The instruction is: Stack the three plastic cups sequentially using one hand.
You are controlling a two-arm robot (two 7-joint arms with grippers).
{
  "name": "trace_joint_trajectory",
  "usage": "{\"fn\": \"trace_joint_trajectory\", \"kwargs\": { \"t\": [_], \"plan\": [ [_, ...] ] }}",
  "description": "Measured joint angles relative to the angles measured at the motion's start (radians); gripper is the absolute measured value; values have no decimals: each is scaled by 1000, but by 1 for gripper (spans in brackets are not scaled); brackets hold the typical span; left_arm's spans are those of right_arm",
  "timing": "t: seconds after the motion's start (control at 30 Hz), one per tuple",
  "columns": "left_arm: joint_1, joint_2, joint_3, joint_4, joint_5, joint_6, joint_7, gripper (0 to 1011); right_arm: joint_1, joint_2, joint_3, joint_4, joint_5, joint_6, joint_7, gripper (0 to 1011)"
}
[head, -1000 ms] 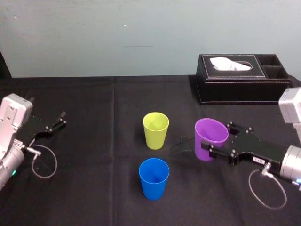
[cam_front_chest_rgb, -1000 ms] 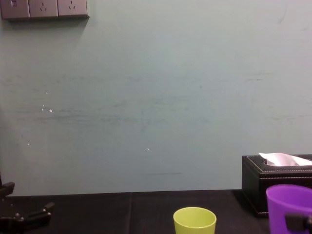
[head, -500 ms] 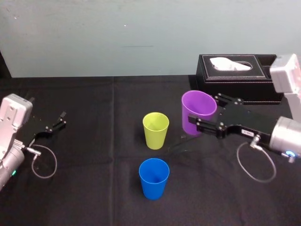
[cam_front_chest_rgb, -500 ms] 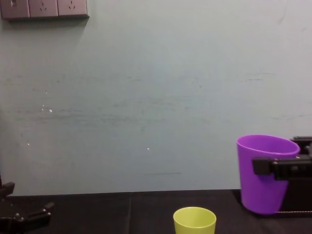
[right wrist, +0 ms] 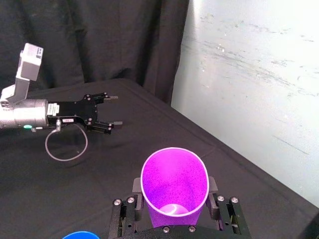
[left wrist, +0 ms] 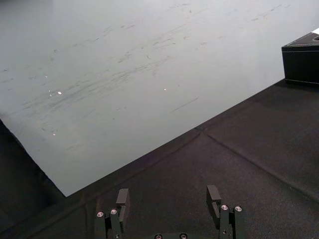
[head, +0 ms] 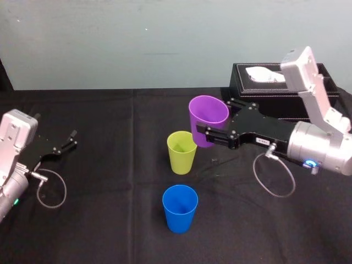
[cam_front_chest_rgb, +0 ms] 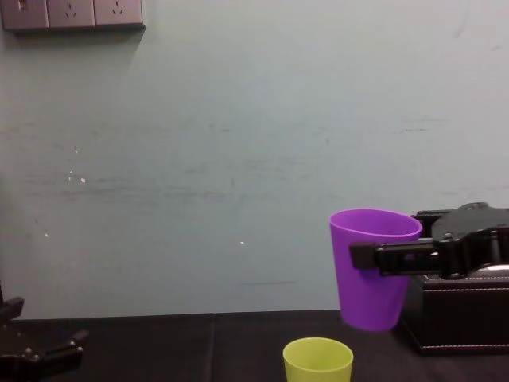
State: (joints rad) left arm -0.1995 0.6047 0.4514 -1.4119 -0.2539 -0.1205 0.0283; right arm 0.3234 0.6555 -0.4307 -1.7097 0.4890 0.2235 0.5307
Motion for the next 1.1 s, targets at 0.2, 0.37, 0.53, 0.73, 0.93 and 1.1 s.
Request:
{"fn": "trace_joint_trajectory", "kwargs": {
  "t": [0.2,0.37,0.53,0.73,0.93,1.1],
  "plan": [
    [0,0,0,0,0,0,0,1010,36,-28,-31,32,-10,14,-2,734],
    [0,0,0,0,0,0,0,1010,54,-42,-48,55,-19,19,-4,734],
    [0,0,0,0,0,0,0,1010,71,-58,-64,81,-32,19,-7,734],
    [0,0,0,0,0,0,0,1010,89,-78,-78,112,-39,22,-7,734],
    [0,0,0,0,0,0,0,1010,104,-93,-89,141,-45,24,-5,734],
    [0,0,0,0,0,0,0,1010,117,-104,-97,167,-51,24,2,734]
  ]
}}
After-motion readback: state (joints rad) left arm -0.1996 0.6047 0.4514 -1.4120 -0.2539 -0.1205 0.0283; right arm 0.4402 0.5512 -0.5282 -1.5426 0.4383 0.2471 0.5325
